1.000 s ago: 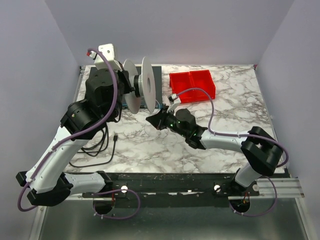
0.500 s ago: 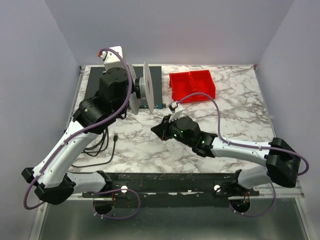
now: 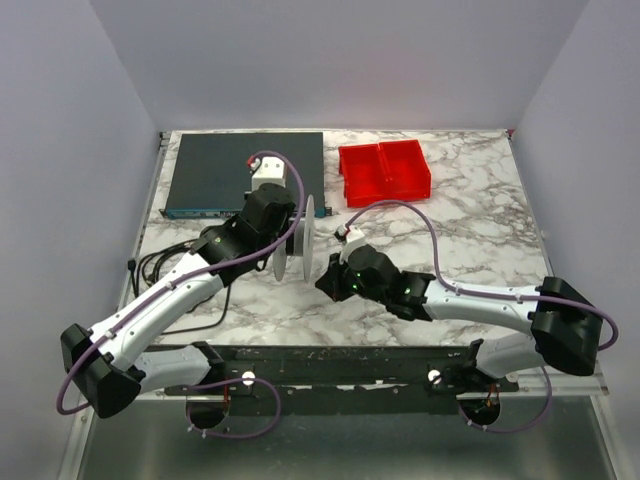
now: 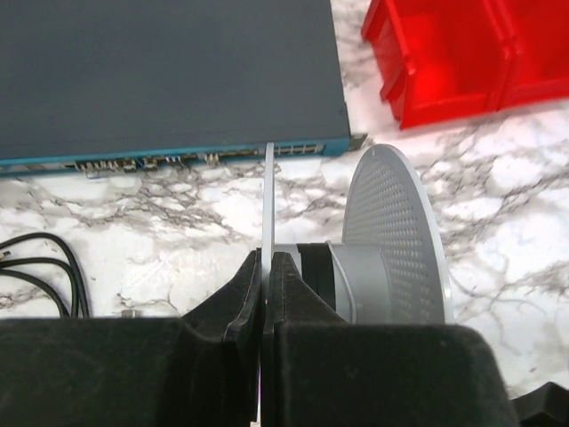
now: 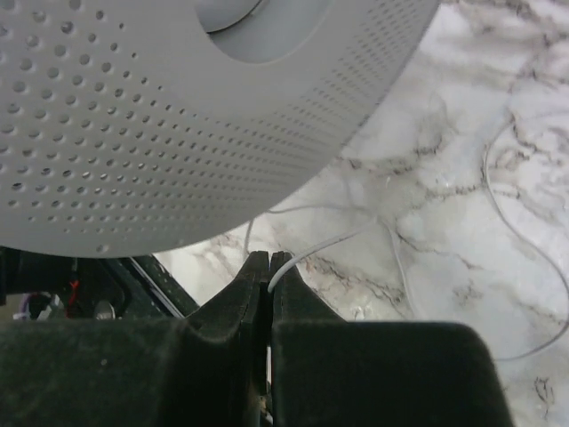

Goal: Wrap the cables

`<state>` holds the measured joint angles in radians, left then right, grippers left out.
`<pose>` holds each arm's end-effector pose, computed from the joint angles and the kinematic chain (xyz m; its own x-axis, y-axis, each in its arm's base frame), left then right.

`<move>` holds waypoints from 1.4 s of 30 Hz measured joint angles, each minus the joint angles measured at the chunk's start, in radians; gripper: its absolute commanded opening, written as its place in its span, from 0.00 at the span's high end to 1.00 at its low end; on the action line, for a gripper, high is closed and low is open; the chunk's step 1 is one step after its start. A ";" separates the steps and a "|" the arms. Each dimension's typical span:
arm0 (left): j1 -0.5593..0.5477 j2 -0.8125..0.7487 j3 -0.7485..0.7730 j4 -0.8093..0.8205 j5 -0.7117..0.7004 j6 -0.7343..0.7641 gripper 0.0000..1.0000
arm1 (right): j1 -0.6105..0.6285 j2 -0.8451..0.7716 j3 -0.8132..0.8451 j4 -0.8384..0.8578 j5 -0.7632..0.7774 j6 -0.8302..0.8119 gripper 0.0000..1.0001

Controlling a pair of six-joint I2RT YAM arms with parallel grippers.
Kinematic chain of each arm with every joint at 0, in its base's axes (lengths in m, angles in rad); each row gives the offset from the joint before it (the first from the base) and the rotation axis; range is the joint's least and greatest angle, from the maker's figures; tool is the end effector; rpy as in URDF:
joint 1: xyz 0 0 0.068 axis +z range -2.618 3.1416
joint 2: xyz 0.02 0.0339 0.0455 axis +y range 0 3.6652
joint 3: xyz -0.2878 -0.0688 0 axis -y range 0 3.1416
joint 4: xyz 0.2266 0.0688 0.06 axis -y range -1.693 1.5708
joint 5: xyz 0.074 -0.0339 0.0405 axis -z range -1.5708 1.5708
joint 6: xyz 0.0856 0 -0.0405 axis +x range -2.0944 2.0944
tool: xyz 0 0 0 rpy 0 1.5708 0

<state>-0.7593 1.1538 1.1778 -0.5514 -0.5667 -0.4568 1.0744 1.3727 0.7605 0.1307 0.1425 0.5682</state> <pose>0.2165 -0.1421 0.3685 -0.4354 -0.0998 -0.8947 0.0583 0.9886 -0.1387 0.1650 0.2791 0.2410 -0.6220 -0.0300 -0.7824 -0.5644 0.7098 0.4215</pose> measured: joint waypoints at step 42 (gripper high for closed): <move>0.010 0.267 -0.063 0.204 -0.076 -0.082 1.00 | 0.020 -0.115 -0.036 -0.083 -0.053 0.085 0.99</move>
<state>-0.7494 1.4204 1.1149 -0.3470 -0.6430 -0.5385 1.0946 1.2579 0.7242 0.0479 0.0898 0.6529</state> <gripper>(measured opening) 0.036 0.047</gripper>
